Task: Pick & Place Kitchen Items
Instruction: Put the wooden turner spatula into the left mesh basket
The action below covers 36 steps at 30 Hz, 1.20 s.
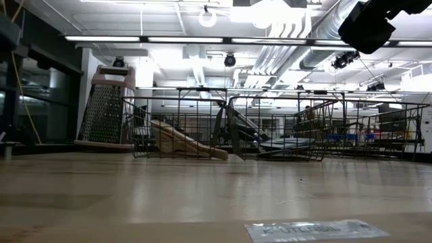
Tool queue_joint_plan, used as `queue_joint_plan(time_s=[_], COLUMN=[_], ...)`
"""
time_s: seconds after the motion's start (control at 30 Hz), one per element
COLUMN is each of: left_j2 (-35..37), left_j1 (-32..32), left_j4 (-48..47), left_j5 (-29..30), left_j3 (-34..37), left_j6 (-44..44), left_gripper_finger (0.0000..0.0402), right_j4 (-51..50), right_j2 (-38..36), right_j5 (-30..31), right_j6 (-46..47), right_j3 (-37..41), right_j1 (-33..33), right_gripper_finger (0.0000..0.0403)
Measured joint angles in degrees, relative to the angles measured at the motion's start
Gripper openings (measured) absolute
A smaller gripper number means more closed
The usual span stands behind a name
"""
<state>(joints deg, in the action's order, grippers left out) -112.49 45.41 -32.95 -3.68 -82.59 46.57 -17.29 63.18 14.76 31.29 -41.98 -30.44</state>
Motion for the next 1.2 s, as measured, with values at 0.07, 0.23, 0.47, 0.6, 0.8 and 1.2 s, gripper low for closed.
queue_joint_plan(time_s=[0.07,0.23,0.47,0.6,0.8,1.2], left_j2=[-0.88,-3.16,-4.70,-4.70,-4.70,-4.70], left_j1=[0.02,0.00,0.00,0.00,-0.11,-6.44], left_j4=[0.29,0.66,-2.05,-3.85,-5.17,-7.48], left_j5=[-0.01,-2.18,0.08,3.37,10.28,12.97], left_j3=[0.05,0.13,0.08,-0.02,-0.02,0.06], left_j6=[0.46,0.37,0.58,0.87,0.83,-4.27], left_gripper_finger=[0.0010,0.0003,0.0001,0.0001,0.0000,0.0000], right_j4=[0.01,-0.02,-0.03,-0.01,0.01,-0.01], right_j2=[0.00,0.00,0.00,0.00,0.00,0.00], right_j5=[0.04,0.04,0.07,0.05,0.06,0.07], right_j6=[0.26,0.22,0.20,0.20,0.20,-0.07], right_j3=[0.00,0.00,0.00,0.00,0.00,0.00], right_j1=[0.00,0.00,0.00,0.00,0.00,0.00], right_gripper_finger=[0.0195,0.0195,0.0195,0.0195,0.0195,0.0195])
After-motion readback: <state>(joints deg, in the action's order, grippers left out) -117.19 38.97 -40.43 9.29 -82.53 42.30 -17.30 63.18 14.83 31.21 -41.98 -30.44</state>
